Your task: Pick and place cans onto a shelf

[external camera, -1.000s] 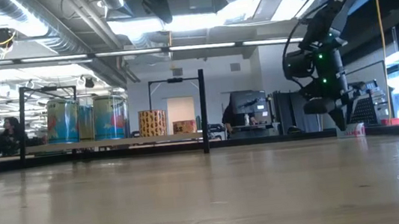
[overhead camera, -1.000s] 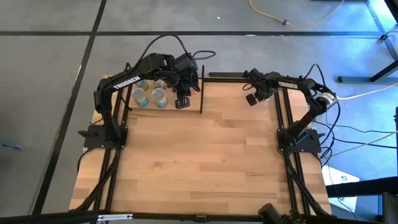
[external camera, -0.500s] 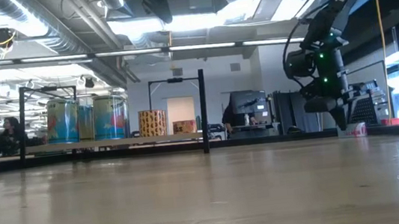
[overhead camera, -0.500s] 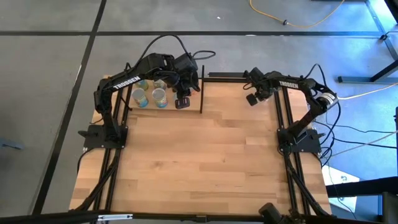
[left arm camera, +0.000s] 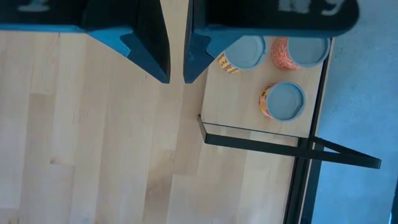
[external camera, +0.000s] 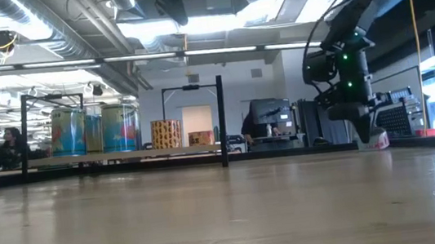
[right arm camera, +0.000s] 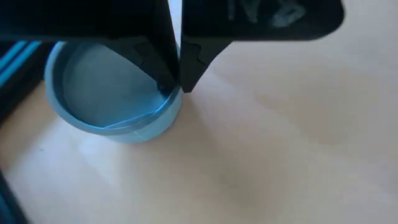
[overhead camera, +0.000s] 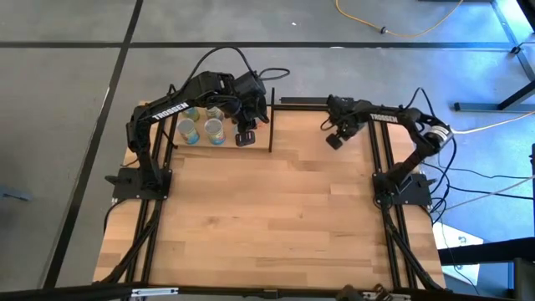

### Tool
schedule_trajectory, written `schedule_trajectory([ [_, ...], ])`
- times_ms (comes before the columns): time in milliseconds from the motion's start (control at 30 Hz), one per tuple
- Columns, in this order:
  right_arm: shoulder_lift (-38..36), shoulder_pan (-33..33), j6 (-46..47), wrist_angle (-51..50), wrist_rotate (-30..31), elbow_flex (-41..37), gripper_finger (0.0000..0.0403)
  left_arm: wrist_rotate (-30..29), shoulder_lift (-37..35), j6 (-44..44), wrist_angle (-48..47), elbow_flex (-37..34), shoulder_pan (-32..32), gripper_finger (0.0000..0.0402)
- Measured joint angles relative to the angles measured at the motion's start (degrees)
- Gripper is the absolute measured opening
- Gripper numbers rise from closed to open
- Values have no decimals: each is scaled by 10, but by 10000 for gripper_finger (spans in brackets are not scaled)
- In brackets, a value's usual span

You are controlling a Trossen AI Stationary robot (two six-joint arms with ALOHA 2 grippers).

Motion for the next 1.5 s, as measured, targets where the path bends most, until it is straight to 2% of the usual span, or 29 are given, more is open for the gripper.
schedule_trajectory([
  [333, 4, 139, -13, -34, -91, 50, 2, 0, 0, 0, 0, 0, 0, 38],
  [500, 4, 220, -32, -35, -96, 75, 2, 0, 0, 0, 0, 0, 0, 37],
  [667, 3, 295, -81, -30, -114, 95, 2, -1, 0, 3, 0, 0, 0, 37],
  [833, 3, 359, -182, -24, -116, 98, 2, -4, 0, 53, 0, 0, 0, 37],
  [1033, 2, 420, -281, 7, -116, 98, 2, -4, 0, 69, 0, 0, 0, 37],
  [1333, 12, 483, -344, 81, -157, 99, 2, -4, 0, 61, 0, 0, -1, 37],
  [1500, 58, 500, -342, 93, -220, 99, 2, -4, 0, 61, 0, 0, -2, 37],
])
